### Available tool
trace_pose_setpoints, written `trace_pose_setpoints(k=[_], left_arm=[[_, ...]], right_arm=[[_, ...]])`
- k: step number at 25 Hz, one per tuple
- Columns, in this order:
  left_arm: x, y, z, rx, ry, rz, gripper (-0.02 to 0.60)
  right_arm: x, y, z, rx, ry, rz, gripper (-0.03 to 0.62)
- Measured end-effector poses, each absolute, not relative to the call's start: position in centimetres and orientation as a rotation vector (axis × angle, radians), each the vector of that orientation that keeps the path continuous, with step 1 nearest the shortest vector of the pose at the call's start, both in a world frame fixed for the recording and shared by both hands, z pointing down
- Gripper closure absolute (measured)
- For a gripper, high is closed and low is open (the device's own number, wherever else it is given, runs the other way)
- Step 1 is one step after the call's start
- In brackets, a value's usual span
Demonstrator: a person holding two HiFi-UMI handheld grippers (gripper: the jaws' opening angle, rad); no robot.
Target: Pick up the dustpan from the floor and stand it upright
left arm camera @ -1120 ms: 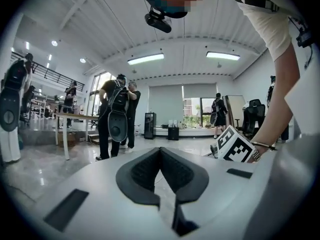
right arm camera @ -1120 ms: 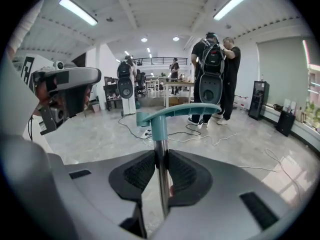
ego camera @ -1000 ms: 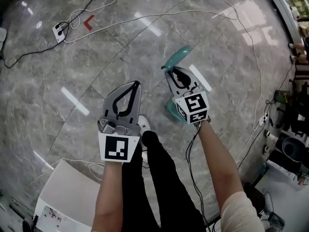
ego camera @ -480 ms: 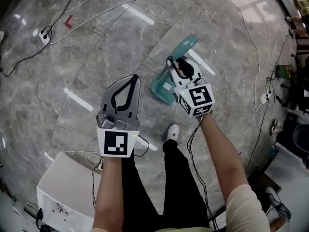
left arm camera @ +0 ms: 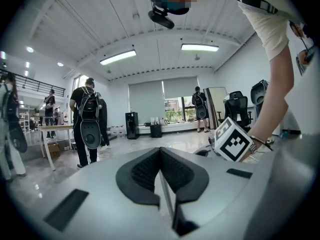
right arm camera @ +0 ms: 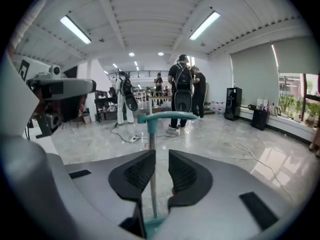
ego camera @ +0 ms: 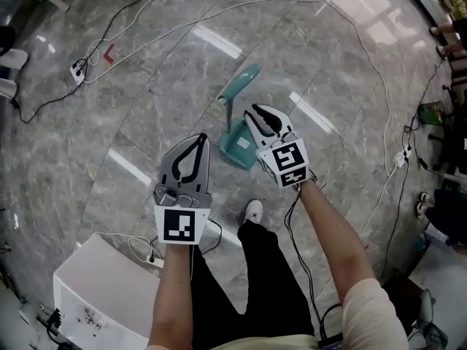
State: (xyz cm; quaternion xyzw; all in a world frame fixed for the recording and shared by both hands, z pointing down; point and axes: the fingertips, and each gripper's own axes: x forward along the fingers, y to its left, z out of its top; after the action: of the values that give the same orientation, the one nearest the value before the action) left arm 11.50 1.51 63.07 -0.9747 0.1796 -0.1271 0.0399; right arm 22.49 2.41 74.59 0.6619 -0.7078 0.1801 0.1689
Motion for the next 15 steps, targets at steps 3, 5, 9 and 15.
trace_pose_setpoints(k=[3,5,9,15], left_arm=[[11.7,2.1,57.1,-3.154,0.759,-0.213,0.571],[10.7,3.7,51.9,-3.135,0.764,-0.225,0.571],[7.7,7.6,39.6,-3.060,0.811,-0.215,0.571],[2.4,10.4,25.5,-3.017,0.976,-0.265,0.571]], right_arm=[[24.5,7.8,71.0,1.860,-1.916,0.602,0.500],[24.5,12.1,65.2,1.873,-1.916,0.647,0.509],[23.5,17.7,48.6,1.983,-2.005,0.594,0.576],[21.8,18.3,29.0,2.179,-2.098,0.460,0.577]])
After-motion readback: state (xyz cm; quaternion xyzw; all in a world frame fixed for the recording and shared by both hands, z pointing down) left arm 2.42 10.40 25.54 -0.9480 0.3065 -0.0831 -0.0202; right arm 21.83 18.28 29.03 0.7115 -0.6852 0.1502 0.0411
